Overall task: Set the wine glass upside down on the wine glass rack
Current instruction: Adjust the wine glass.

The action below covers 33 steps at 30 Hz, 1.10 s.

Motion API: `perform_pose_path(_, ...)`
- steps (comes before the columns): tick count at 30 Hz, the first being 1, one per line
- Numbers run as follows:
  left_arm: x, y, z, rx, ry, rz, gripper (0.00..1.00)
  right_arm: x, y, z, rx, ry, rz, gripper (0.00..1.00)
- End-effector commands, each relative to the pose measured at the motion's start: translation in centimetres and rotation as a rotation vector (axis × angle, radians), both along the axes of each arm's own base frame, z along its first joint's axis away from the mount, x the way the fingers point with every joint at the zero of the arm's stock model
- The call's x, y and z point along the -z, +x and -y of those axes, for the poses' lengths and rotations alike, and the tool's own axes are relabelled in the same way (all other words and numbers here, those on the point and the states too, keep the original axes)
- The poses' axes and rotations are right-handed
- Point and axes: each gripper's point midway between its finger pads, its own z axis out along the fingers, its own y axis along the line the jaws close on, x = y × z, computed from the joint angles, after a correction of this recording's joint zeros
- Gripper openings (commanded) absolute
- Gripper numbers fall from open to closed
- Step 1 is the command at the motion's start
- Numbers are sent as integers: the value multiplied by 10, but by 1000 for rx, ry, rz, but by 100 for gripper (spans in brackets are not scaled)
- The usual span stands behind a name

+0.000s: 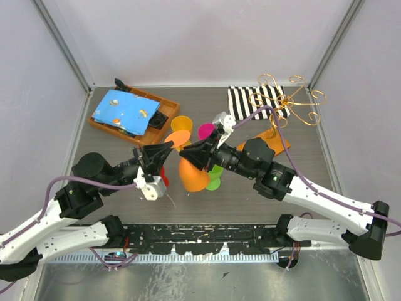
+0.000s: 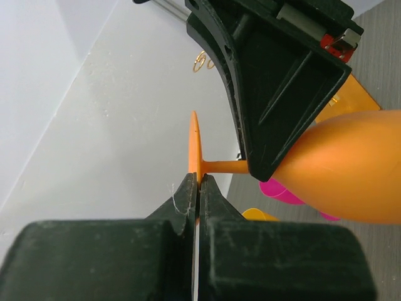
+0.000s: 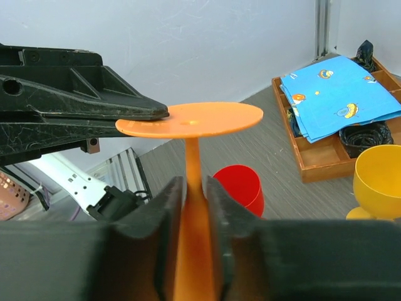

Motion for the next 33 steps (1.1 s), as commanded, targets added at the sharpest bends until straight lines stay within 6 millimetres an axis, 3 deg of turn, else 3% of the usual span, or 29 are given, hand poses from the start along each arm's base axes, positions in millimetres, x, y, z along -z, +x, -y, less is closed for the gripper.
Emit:
perform_pose_path(1,-10,2,0,-10,-44,31,0,-22,-8,0,-23,71,36,39)
perform_pose_path(3,-11,3,-1,-14,-47,33,0,-19,-7,-3,-32,56,28,49)
perform_pose_path(6,-11,2,-1,-13,-48,35,0,-12,-6,-8,-38,36,14,55)
perform_pose_path(12,-10,1,0,-8,-46,33,0,-6,-1,-15,-36,18,1,52)
perform_pose_path(15,-10,1,-1,-5,-47,34,0,-5,2,-16,-23,17,-2,43)
perform_pose_path(23,-11,0,-2,-5,-53,34,0,-9,7,-8,25,34,-3,1)
perform_pose_path(26,-14,-1,-3,-4,-67,33,30,-14,8,-2,52,53,-2,1)
perform_pose_path(33,-19,-3,-5,3,-101,20,62,-25,11,15,110,79,2,1)
